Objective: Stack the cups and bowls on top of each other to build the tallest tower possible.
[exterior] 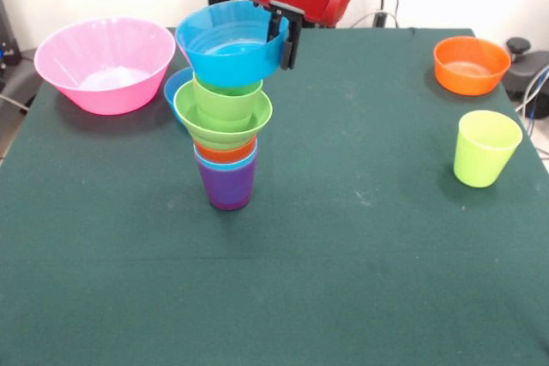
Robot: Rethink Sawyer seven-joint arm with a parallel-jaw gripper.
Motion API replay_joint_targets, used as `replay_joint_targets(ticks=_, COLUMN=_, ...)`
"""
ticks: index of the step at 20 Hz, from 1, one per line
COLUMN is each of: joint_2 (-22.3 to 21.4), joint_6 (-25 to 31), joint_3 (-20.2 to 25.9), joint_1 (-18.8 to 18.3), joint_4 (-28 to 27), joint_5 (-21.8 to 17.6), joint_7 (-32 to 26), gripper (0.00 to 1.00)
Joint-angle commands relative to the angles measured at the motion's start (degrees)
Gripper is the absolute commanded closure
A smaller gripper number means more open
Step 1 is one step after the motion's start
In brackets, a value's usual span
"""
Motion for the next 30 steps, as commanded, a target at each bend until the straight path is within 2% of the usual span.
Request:
replay_joint_targets(ticks=1, joint_2=3.63, joint_6=-6.19, joint_3=3.72, joint_1=-1.10, joint_4=4.82, joint_5=-6.49, joint_7=-6.50, gripper=1.00)
replay_joint_targets(ticks=8, joint_2=4.69, joint_6=-9.47, joint_3=3.26, joint_1=-0.96, joint_4=5.41, joint_5=-7.57, joint_7=-5.66, gripper=1.00)
replay_joint_targets(ticks=30, joint_2=2.59, joint_6=-3.24, joint_3=4.07, joint_1=-0.35, joint_4=4.82, joint_5=-5.67, joint_7=-4.50, gripper=1.00)
